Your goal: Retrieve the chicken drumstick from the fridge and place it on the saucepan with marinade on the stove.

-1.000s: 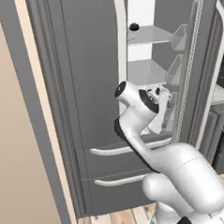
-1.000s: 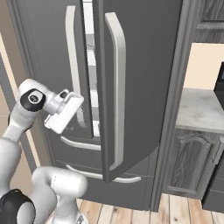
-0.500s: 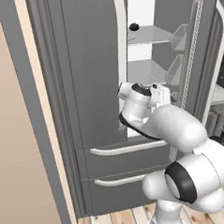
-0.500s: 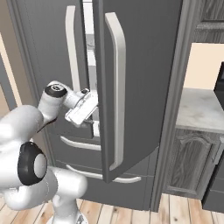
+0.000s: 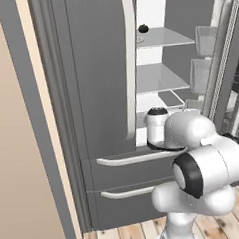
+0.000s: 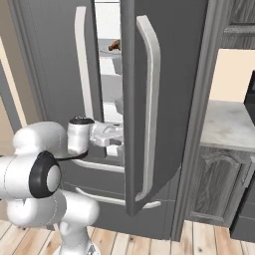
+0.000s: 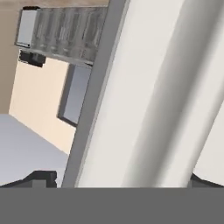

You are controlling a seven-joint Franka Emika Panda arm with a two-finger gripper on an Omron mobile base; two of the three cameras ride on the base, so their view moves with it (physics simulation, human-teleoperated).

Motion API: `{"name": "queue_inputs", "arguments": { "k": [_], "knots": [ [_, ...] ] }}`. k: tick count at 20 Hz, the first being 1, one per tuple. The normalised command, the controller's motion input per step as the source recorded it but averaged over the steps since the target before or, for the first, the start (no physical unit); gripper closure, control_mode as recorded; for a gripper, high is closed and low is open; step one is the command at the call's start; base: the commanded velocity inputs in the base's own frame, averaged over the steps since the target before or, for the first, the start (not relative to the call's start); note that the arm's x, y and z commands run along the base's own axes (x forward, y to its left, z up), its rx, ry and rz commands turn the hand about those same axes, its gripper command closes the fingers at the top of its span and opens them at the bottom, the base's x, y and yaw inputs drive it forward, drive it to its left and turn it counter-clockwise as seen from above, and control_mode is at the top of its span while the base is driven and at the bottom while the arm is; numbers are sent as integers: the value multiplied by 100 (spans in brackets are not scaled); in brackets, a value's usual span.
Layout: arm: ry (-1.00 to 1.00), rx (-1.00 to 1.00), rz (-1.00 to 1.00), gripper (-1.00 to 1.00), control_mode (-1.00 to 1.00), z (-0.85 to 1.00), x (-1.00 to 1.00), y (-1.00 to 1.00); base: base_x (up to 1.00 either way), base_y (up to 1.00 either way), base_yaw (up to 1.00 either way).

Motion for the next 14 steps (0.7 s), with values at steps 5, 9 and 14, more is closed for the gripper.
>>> {"name": "queue_inputs", "arguments": {
  "k": [5, 9, 14],
  "knots": [
    [57, -9, -1, -100, -100, 2, -93, -100, 0, 0, 0],
    [28, 7, 1, -100, -100, 29, -46, -100, 0, 0, 0],
    [7, 34, 5, -100, -100, 31, -3, -89, 0, 0, 0]
  ]
}}
